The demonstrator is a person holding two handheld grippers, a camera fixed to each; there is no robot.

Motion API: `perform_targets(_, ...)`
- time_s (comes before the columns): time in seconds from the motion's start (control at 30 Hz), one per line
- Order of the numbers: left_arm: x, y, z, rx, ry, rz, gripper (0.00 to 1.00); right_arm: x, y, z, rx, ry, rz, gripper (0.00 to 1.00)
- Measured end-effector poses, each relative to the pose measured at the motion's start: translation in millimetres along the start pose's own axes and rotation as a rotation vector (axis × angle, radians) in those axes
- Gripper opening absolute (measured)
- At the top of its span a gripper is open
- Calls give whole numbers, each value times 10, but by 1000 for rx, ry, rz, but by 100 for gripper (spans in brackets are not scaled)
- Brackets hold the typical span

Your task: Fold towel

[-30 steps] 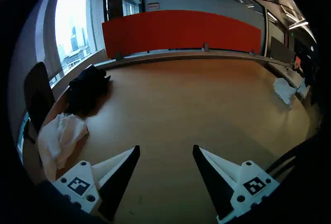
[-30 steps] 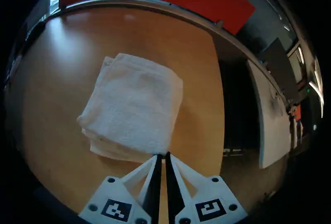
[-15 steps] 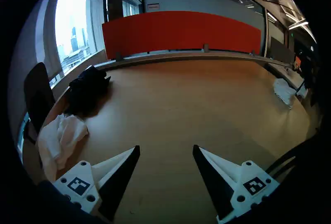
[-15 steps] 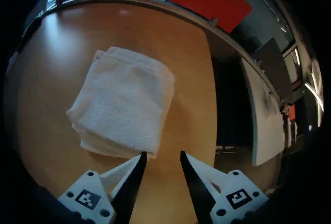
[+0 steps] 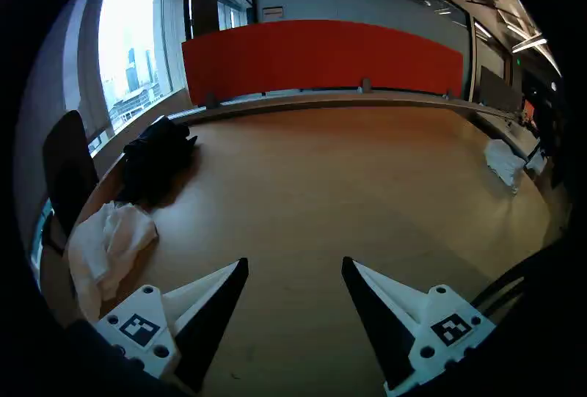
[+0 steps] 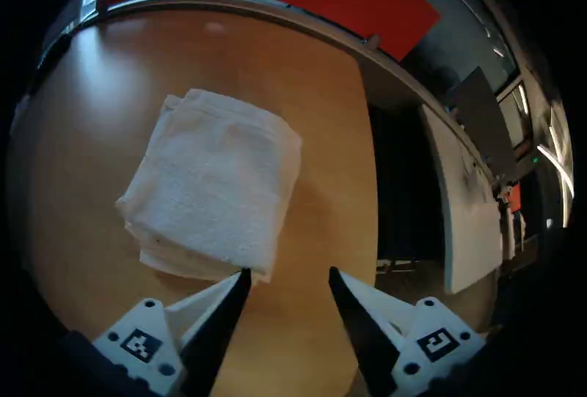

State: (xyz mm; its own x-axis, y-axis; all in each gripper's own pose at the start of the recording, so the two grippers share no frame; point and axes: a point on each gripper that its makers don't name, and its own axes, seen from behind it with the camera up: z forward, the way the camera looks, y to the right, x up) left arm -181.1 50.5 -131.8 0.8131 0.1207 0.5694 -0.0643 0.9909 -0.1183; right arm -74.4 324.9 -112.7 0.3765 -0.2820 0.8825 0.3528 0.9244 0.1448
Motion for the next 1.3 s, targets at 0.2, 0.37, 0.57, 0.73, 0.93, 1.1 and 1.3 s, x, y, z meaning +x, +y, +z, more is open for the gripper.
perform_targets(0.2,17,-7,-4,-1,5,1,95,5,-35,-34,9,16,24,100)
perform_targets(0.37,6,-18,-3,-1,5,-2,95,40,-90,-78,18,38,37,100)
perform_targets(0.57,-8,-27,-3,0,6,-10,95,116,-170,-117,36,81,111,100)
perform_targets(0.73,-2,-26,-1,-1,7,-12,95,180,-221,-155,48,123,214,100)
perform_targets(0.93,24,-40,-3,-1,11,-15,95,224,-218,-190,43,151,316,100)
perform_targets(1.1,35,-55,-4,0,13,-21,95,275,-199,-210,32,164,405,100)
perform_targets(1.3,49,-52,11,-3,15,-21,94,362,-178,-250,22,195,469,100)
